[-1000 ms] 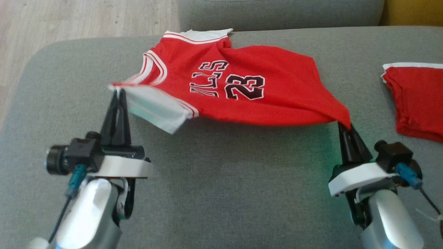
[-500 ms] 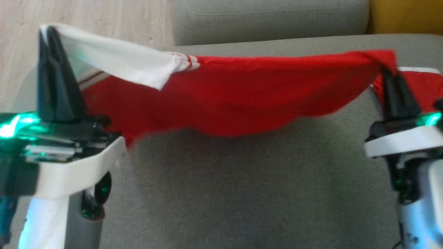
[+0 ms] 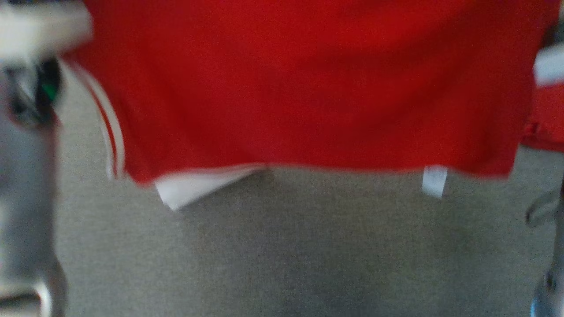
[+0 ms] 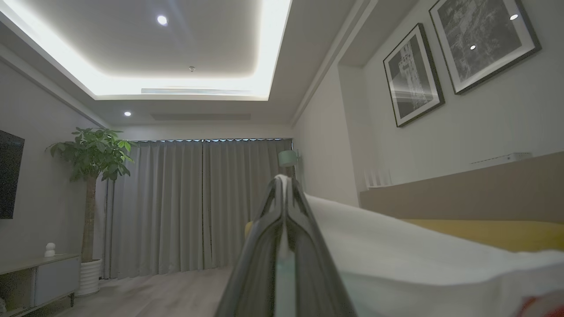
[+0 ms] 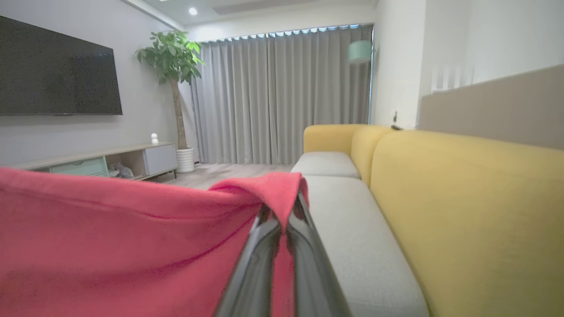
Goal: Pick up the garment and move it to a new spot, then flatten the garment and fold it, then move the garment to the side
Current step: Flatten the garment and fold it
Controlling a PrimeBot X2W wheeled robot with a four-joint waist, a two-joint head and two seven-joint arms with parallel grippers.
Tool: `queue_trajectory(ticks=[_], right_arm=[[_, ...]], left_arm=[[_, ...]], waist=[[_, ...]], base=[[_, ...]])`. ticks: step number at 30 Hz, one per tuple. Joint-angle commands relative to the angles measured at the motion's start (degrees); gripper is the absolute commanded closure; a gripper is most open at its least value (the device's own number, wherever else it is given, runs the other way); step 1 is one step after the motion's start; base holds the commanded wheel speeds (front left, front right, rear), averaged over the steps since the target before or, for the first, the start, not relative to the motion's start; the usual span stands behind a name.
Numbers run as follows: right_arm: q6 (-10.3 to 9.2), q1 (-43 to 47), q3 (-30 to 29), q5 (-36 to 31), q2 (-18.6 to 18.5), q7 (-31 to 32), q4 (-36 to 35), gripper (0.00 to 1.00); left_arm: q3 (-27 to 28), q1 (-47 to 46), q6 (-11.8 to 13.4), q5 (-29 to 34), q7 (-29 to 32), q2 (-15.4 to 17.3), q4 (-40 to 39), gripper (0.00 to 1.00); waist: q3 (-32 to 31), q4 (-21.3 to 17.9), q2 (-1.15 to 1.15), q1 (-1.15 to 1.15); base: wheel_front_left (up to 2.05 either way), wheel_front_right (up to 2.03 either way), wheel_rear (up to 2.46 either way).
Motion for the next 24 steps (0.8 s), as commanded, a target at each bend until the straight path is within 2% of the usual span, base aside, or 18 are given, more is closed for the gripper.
queue_trajectory(ticks=[1, 3, 6, 7, 10, 14, 16, 18, 24], right_arm=[[-0.05, -6.4, 1.8, 1.4, -0.1, 1.5, 1.7, 1.00], [-0.05, -14.5, 3.9, 0.8, -1.6, 2.2, 8.5, 1.00], [-0.05, -26.5, 7.4, -1.9, -2.9, -0.9, 20.3, 1.00], [-0.05, -26.5, 7.4, -1.9, -2.9, -0.9, 20.3, 1.00], [-0.05, -37.6, 9.3, -5.4, -2.4, -7.2, 31.6, 1.00], [-0.05, -47.2, 8.3, -9.0, 0.1, -16.5, 43.9, 1.00], [-0.05, -49.5, 7.4, -10.5, 0.8, -20.3, 48.7, 1.00], [-0.05, -50.3, 6.6, -11.6, 1.6, -24.5, 55.1, 1.00], [-0.05, -45.7, 10.6, -11.8, 1.2, -26.5, 65.3, 1.00]], left_arm=[[2.6, -6.9, -0.9, 0.7, 1.0, 3.9, 2.2, 1.00], [2.5, -14.6, -2.0, 0.9, 1.7, 5.1, 9.5, 1.00], [2.0, -26.0, -2.8, 2.8, 0.2, 6.8, 21.0, 1.00], [2.0, -26.0, -2.8, 2.8, 0.2, 6.8, 21.0, 1.00], [2.3, -36.3, -1.7, 4.5, -3.6, 7.5, 31.4, 1.00], [2.2, -45.5, -1.0, 5.6, -9.2, 7.2, 40.9, 1.00], [1.6, -47.8, -1.3, 6.0, -10.6, 6.6, 43.8, 1.00], [0.6, -48.1, -2.7, 6.4, -11.5, 5.5, 46.4, 1.00], [-1.5, -39.5, -4.8, 7.7, -11.7, 4.3, 46.5, 1.00]], waist=[[7.6, -1.5, 0.00, -0.01], [10.7, -2.1, 0.00, -0.01], [13.8, -2.7, 0.00, -0.01], [13.8, -2.7, 0.00, -0.01], [15.6, -3.0, 0.00, -0.01], [16.3, -2.8, 0.00, -0.01], [16.2, -2.3, 0.00, -0.01], [15.8, -1.5, 0.00, -0.01], [14.4, 0.7, 0.00, -0.01]], base=[[0.00, 0.00, 0.00], [0.00, 0.00, 0.00], [0.00, 0.00, 0.00], [0.00, 0.00, 0.00], [0.00, 0.00, 0.00], [0.00, 0.00, 0.00], [0.00, 0.00, 0.00], [0.00, 0.00, 0.00], [0.00, 0.00, 0.00]])
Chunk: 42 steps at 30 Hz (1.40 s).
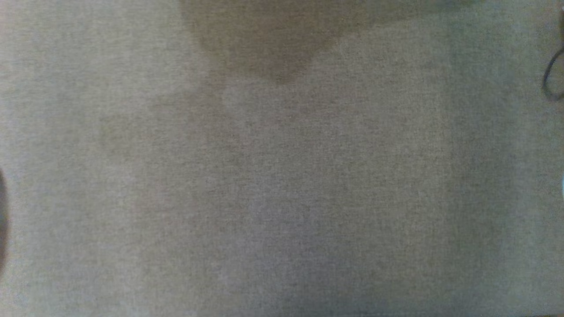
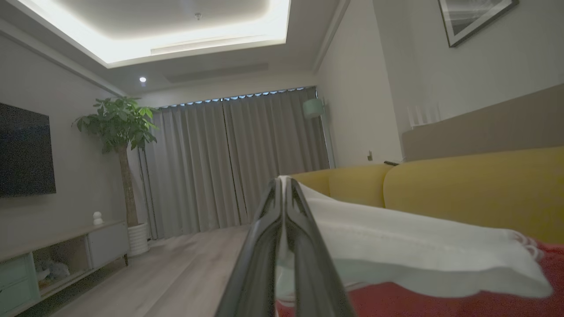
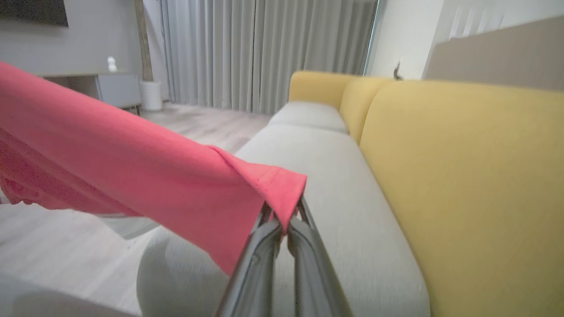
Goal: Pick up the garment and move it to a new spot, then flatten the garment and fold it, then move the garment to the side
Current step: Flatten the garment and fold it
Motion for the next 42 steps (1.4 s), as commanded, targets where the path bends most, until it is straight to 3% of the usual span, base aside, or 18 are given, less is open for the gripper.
queue_trajectory(ticks=[1, 8, 13, 20, 25, 31, 36, 42], right_arm=[[-0.05, 2.7, 1.4, 0.5, 0.4, 0.2, 0.6, 1.00], [-0.05, 13.3, 11.6, 4.9, -2.2, 5.6, 8.7, 1.00], [-0.05, 20.7, 20.5, 10.9, -5.2, 11.2, 8.9, 1.00], [-0.05, 28.5, 31.2, 22.5, -11.5, 18.2, 1.2, 1.00], [-0.05, 32.8, 37.2, 29.2, -16.4, 22.0, -4.9, 1.00], [-0.05, 36.5, 41.6, 36.3, -20.4, 26.4, -11.1, 1.00], [-0.05, 39.2, 44.5, 41.8, -24.4, 30.6, -17.2, 1.00], [-0.05, 41.5, 43.6, 46.3, -28.0, 34.2, -23.5, 1.00]], left_arm=[[0.1, 4.0, 0.0, 0.3, -0.2, 2.6, -1.6, 1.00], [-3.2, 23.7, -1.8, 0.3, -0.2, 3.3, -1.0, 1.00], [-7.9, 35.5, -2.4, -0.7, -0.1, 5.7, -1.1, 1.00], [-15.8, 47.7, -2.4, -8.0, 5.2, 10.2, -8.1, 1.00], [-18.3, 54.8, -2.4, -12.2, 9.1, 14.3, -16.8, 1.00], [-18.7, 61.5, -2.0, -13.9, 13.3, 17.9, -25.2, 1.00], [-19.2, 68.5, -2.0, -17.7, 21.0, 21.2, -34.2, 1.00], [-19.2, 71.1, -0.4, -17.9, 24.3, 23.5, -42.7, 1.00]], waist=[[-1.3, 0.9, 0.00, 0.00], [-6.7, 2.8, 0.00, 0.00], [-11.3, 3.9, 0.00, 0.00], [-16.5, 4.8, 0.00, 0.00], [-19.8, 5.0, 0.00, 0.00], [-22.5, 4.4, 0.00, 0.00], [-24.3, 3.6, 0.00, 0.00], [-23.7, 3.3, 0.00, 0.00]], base=[[0.00, 0.00, 0.00], [0.00, 0.00, 0.00], [0.00, 0.00, 0.00], [0.00, 0.00, 0.00], [0.00, 0.00, 0.00], [0.00, 0.00, 0.00], [0.00, 0.00, 0.00], [0.00, 0.00, 0.00]])
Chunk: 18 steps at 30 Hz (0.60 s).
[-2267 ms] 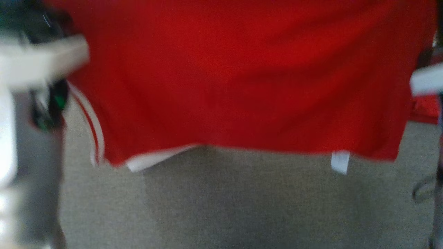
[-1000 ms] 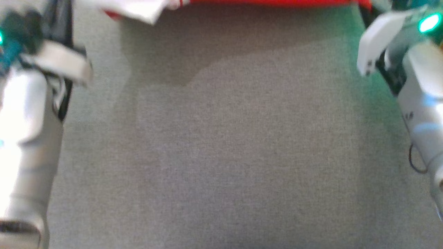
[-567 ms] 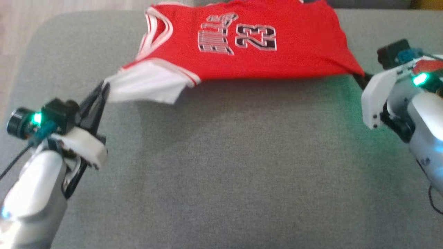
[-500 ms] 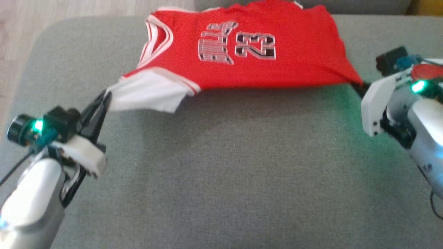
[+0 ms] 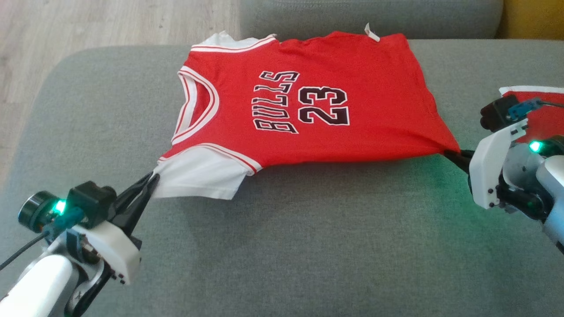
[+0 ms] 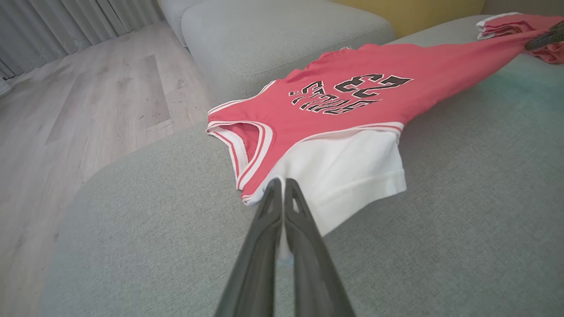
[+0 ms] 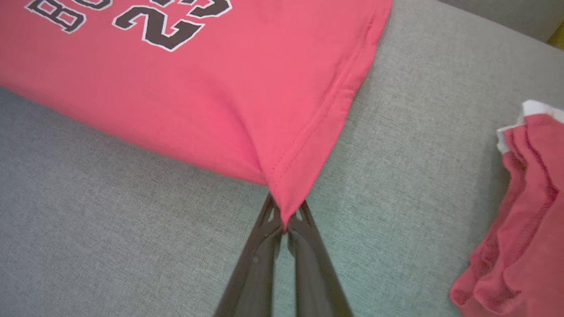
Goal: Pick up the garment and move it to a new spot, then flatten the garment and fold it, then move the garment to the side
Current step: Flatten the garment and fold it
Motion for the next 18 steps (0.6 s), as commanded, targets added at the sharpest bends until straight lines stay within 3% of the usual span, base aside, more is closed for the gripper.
queue_trajectory(ticks=[1, 6, 18], right_arm=[[-0.05, 0.4, -1.2, 0.5, -1.9, 0.4, -2.3, 1.00], [-0.05, 0.0, -3.0, -0.7, -2.4, 1.2, -4.2, 1.00], [-0.05, -4.8, -7.1, -5.1, 2.0, 2.3, -2.2, 1.00]], left_arm=[[2.6, -3.2, 0.7, 0.7, 0.2, 2.9, -2.1, 1.00], [2.2, -5.7, 0.9, 1.3, 0.6, 2.0, -1.8, 1.00], [-0.9, -18.6, -0.6, 4.5, 1.4, 0.5, 7.9, 1.00]], waist=[[0.7, -0.2, 0.00, 0.00], [2.6, -0.8, 0.00, 0.00], [8.7, -1.9, 0.00, 0.00]], base=[[0.00, 0.00, 0.00], [0.00, 0.00, 0.00], [0.00, 0.00, 0.00]])
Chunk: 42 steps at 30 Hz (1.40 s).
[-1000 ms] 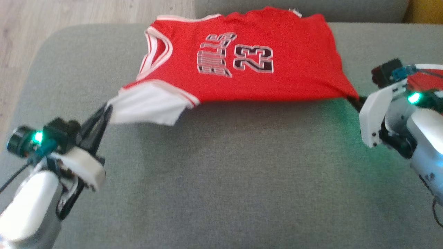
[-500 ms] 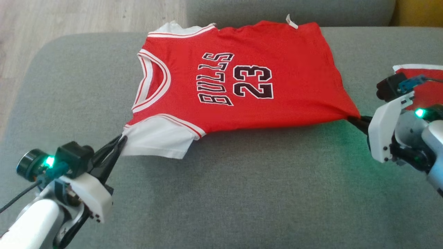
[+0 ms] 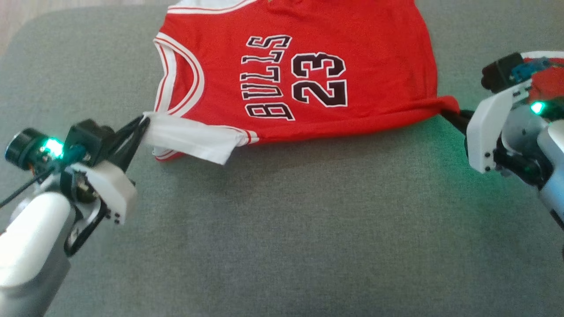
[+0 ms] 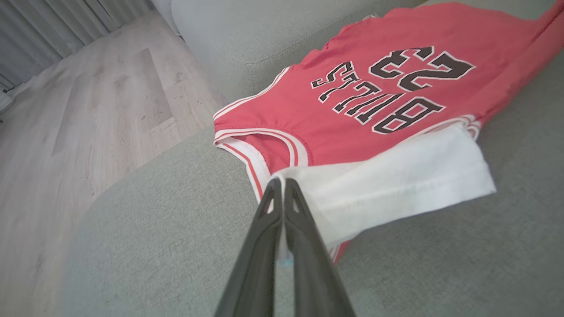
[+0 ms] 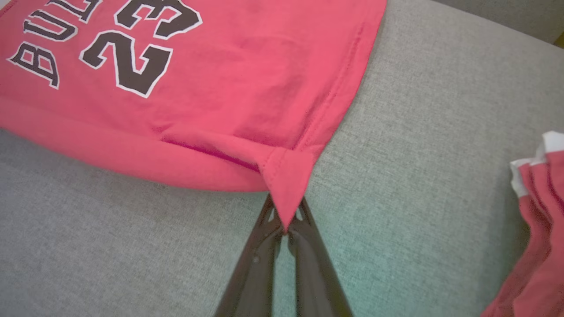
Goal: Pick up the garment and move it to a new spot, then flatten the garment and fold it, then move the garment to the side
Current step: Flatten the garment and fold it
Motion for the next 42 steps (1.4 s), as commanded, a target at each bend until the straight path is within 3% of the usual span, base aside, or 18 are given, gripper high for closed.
queue_trajectory(ticks=[1, 14, 24, 25, 28, 32, 35, 39, 42], right_arm=[[-0.05, -1.6, -1.0, -0.9, -0.1, 0.1, -0.3, 1.00], [-0.05, -7.3, -2.4, -4.2, 5.6, -1.2, 6.3, 1.00], [-0.05, -12.2, -2.5, -6.3, 9.2, -5.1, 11.1, 1.00], [-0.05, -13.2, -2.0, -8.0, 9.5, -6.7, 12.3, 0.00], [-0.05, -14.1, -3.6, -8.1, 11.0, -10.6, 14.1, 0.00], [-0.05, -14.4, -7.8, -8.4, 13.2, -21.6, 15.9, 0.00], [-0.05, -13.4, -10.9, -8.9, 15.0, -30.4, 17.2, 0.00], [-0.05, -10.4, -16.1, -9.3, 17.7, -41.0, 18.1, 0.00], [-0.05, -7.0, -20.8, -11.2, 19.5, -43.4, 16.7, 0.00]], left_arm=[[1.9, -4.7, -0.3, 0.9, 0.1, 2.0, 0.1, 1.00], [-4.8, -18.5, -1.0, 3.4, -0.3, 0.7, 13.3, 1.00], [-8.5, -28.2, -1.0, 5.1, -4.8, -2.5, 24.2, 1.00], [-8.1, -29.5, -0.8, 4.5, -6.3, -4.3, 26.4, 0.00], [-6.0, -31.0, 1.5, 3.1, -10.0, -6.6, 29.5, 0.00], [-2.6, -32.1, 7.0, 2.0, -18.3, -9.3, 32.1, 0.00], [0.0, -31.2, 9.4, 0.3, -23.7, -11.1, 32.3, 0.00], [3.1, -27.6, 12.1, -0.7, -25.8, -12.9, 28.8, 0.00], [6.5, -22.5, 14.1, 0.4, -25.9, -13.7, 20.3, 0.00]], waist=[[1.0, -0.4, 0.00, -0.01], [5.1, -1.5, 0.00, -0.01], [8.0, -2.3, 0.00, -0.01], [8.3, -2.3, 0.00, -0.01], [8.3, -2.3, 0.00, -0.01], [7.2, -1.8, 0.00, -0.01], [5.7, -1.4, 0.00, -0.01], [3.1, -0.8, 0.00, -0.01], [1.4, -0.7, 0.00, -0.01]], base=[[0.00, 0.00, 0.00], [0.00, 0.00, 0.00], [0.00, 0.00, 0.00], [0.00, 0.00, 0.00], [0.00, 0.00, 0.00], [0.00, 0.00, 0.00], [0.00, 0.00, 0.00], [0.00, 0.00, 0.00], [0.00, 0.00, 0.00]])
